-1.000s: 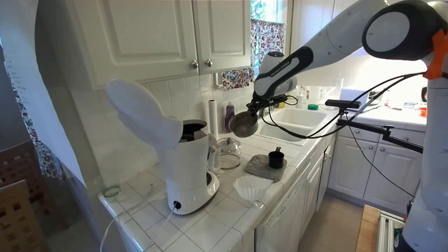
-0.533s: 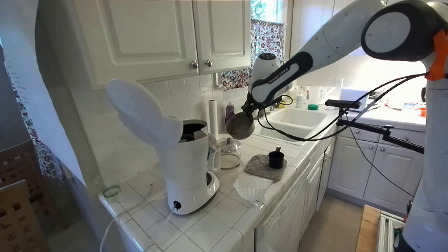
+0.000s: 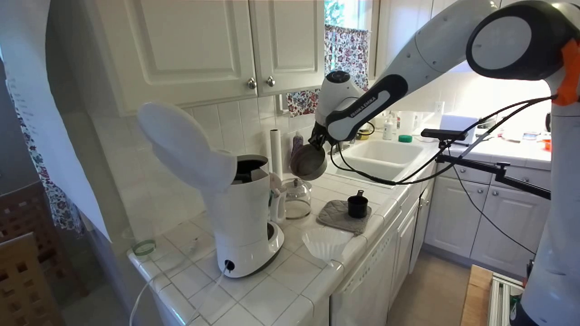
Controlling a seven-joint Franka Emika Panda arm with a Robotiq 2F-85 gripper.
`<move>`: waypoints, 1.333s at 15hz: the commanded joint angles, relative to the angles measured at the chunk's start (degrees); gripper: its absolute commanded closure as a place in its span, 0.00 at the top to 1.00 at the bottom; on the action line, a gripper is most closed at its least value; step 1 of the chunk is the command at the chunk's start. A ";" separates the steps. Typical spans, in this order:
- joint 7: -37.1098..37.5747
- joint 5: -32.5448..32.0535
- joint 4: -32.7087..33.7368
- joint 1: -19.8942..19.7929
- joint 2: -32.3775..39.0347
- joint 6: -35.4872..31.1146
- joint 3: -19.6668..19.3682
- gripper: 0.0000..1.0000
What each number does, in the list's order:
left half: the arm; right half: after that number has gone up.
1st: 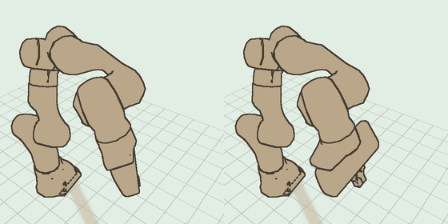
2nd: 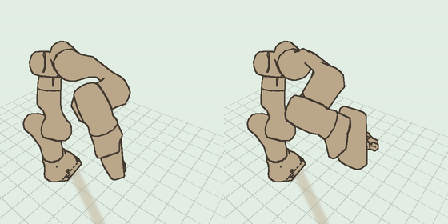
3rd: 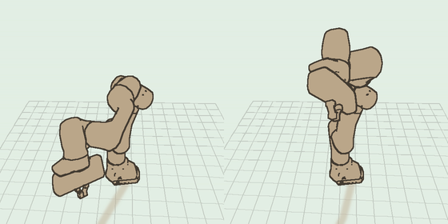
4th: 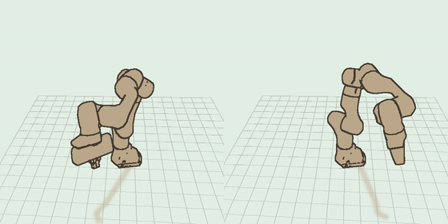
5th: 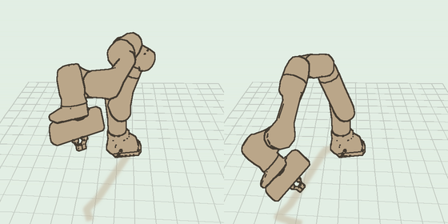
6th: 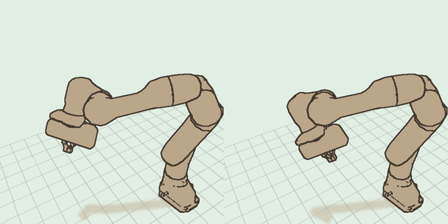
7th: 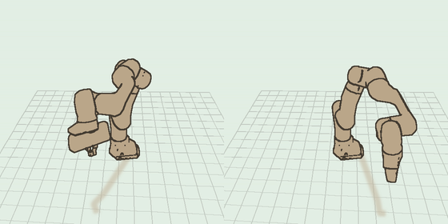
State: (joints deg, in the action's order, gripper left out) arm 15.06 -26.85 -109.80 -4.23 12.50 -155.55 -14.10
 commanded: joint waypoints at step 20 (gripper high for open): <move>33.03 -42.22 -2.35 8.64 -3.57 0.17 -3.91 0.02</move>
State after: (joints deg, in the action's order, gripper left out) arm 42.99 -62.93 -110.12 3.05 11.46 -155.62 -17.01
